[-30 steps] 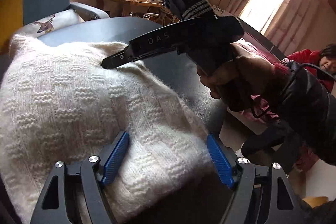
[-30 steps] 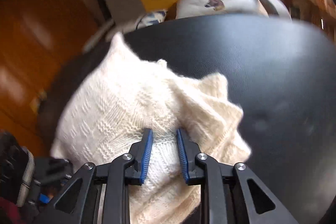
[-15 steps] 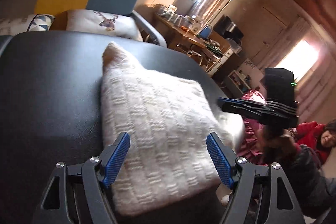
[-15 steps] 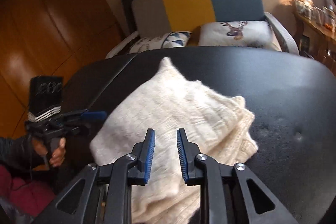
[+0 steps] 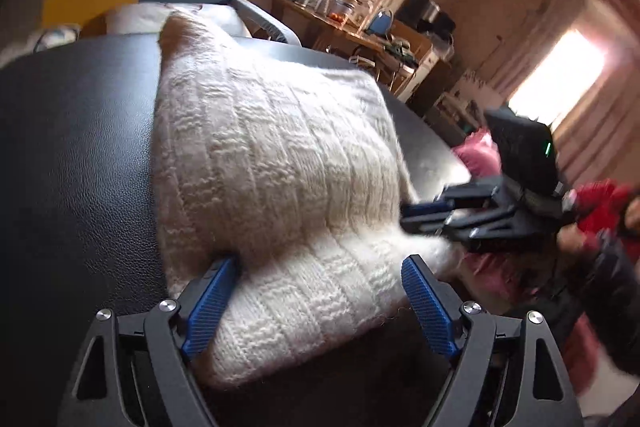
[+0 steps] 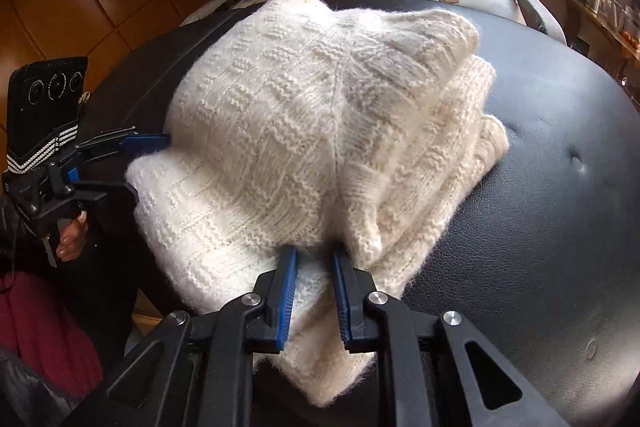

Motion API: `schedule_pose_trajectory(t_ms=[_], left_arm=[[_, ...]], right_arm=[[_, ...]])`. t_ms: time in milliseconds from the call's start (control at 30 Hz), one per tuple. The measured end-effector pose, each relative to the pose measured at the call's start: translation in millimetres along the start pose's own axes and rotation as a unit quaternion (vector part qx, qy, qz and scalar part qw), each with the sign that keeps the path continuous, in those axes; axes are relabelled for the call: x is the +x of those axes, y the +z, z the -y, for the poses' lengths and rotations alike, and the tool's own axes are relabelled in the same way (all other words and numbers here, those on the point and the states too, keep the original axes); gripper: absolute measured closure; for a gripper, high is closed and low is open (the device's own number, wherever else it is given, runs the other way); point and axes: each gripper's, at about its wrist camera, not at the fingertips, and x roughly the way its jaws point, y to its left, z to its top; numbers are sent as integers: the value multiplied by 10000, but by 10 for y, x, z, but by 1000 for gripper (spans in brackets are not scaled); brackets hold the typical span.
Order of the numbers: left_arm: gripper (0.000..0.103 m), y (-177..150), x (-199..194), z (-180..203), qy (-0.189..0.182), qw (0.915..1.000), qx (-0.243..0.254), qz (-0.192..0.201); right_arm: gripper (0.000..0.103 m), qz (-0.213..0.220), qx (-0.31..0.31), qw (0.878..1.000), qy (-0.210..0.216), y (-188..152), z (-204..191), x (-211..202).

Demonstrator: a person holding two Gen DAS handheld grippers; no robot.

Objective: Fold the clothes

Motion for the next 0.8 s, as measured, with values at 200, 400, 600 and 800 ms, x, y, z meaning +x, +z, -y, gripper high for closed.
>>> schedule_pose_trajectory(t_ms=[200, 400, 600, 800], left_arm=[[19, 309, -311, -202, 140, 9978, -411, 504], [19, 736, -237, 10, 92, 9975, 119, 687], [18, 952, 338, -11, 167, 9998, 74, 83], [18, 734, 563, 81, 675, 9952, 709, -24]], right_arm=[[85, 436, 584, 9973, -1, -54, -7, -52], [77, 1242, 639, 9899, -219, 295, -196, -518], [77, 657, 524, 9955, -448, 549, -105, -82], [78, 1022, 1152, 9880, 125, 297, 124, 21]])
